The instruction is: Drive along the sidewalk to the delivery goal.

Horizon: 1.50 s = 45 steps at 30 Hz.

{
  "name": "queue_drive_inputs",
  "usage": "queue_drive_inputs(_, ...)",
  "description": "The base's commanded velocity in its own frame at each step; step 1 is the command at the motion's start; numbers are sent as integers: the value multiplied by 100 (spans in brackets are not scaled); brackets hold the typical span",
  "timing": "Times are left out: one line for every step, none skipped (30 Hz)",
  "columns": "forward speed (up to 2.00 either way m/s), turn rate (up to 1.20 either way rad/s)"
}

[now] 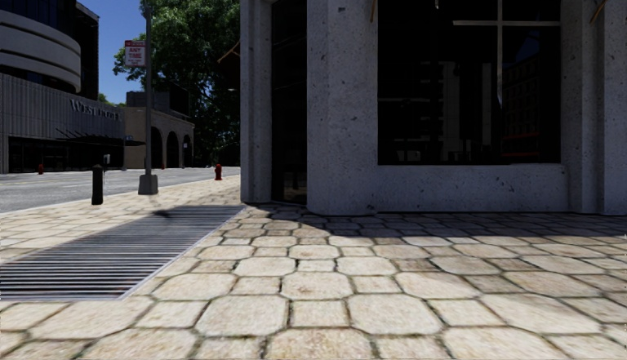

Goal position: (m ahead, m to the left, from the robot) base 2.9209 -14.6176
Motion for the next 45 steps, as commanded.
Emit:
queue_drive_inputs(200, 0)
queue_drive_inputs(200, 0)
queue_drive_inputs(200, 0)
queue_drive_inputs(200, 0)
queue_drive_inputs(200, 0)
queue_drive_inputs(200, 0)
queue_drive_inputs(200, 0)
queue_drive_inputs(200, 0)
queue_drive_inputs(200, 0)
queue_drive_inputs(200, 0)
queue_drive_inputs(200, 0)
queue_drive_inputs(200, -6)
queue_drive_inputs(200, -25)
queue_drive_inputs(200, -25)
queue_drive_inputs(200, -42)
queue_drive_inputs(200, -48)
queue_drive_inputs(200, -51)
queue_drive_inputs(200, -56)
queue_drive_inputs(200, -56)
queue_drive_inputs(200, -69)
queue_drive_inputs(200, -75)
queue_drive_inputs(200, -76)
queue_drive_inputs(200, -76)
queue_drive_inputs(200, -77)
queue_drive_inputs(200, -77)
queue_drive_inputs(200, -81)
queue_drive_inputs(200, -92)
queue_drive_inputs(200, -92)
queue_drive_inputs(200, -98)
queue_drive_inputs(200, -99)
queue_drive_inputs(200, -100)
queue_drive_inputs(200, -100)
queue_drive_inputs(200, -100)
queue_drive_inputs(200, -100)
queue_drive_inputs(200, -100)
queue_drive_inputs(200, -107)
queue_drive_inputs(200, -120)
queue_drive_inputs(200, -120)
queue_drive_inputs(200, -120)
queue_drive_inputs(200, -120)
queue_drive_inputs(200, -120)
queue_drive_inputs(200, -120)
queue_drive_inputs(200, -120)
queue_drive_inputs(200, -120)
queue_drive_inputs(200, -120)
